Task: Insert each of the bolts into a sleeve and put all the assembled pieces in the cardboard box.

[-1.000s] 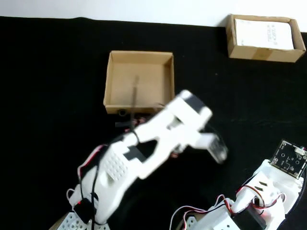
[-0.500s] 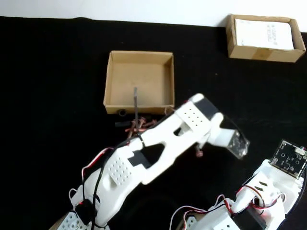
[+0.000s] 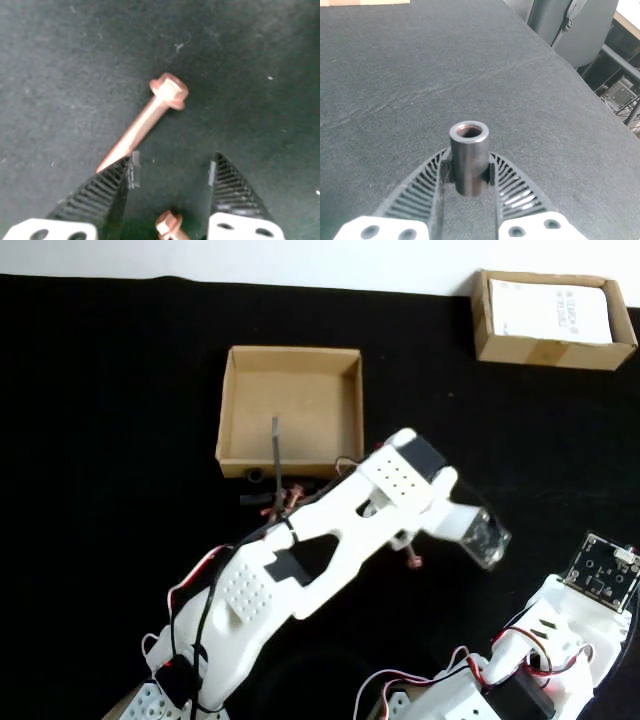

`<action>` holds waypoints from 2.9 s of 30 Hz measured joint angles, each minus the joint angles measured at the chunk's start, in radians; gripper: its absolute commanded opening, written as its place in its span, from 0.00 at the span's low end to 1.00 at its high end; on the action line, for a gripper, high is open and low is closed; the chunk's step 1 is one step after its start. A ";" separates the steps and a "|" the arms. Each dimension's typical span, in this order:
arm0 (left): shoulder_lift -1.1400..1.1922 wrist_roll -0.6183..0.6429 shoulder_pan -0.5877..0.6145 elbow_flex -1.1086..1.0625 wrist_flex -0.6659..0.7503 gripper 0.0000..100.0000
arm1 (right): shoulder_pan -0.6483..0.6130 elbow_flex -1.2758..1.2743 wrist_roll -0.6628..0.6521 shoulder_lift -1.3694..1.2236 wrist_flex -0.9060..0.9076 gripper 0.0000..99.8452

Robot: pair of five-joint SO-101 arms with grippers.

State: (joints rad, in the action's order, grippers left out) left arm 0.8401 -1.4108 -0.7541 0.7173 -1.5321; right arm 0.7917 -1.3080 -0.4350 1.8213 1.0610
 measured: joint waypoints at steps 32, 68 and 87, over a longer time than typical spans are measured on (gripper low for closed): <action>0.161 -0.011 -0.112 0.247 0.098 0.13 | 0.000 -0.044 0.000 0.003 0.003 0.01; 0.236 0.628 0.087 0.898 -0.210 0.01 | -0.054 -0.068 0.091 0.005 -0.014 0.01; -0.034 1.386 0.232 0.901 -0.230 0.01 | -0.841 -0.215 0.466 0.005 -0.127 0.01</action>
State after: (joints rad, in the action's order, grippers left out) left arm 0.8063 -0.0253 -0.5224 1.6180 -1.7622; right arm -0.0491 -1.5228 0.0315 1.8259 0.9337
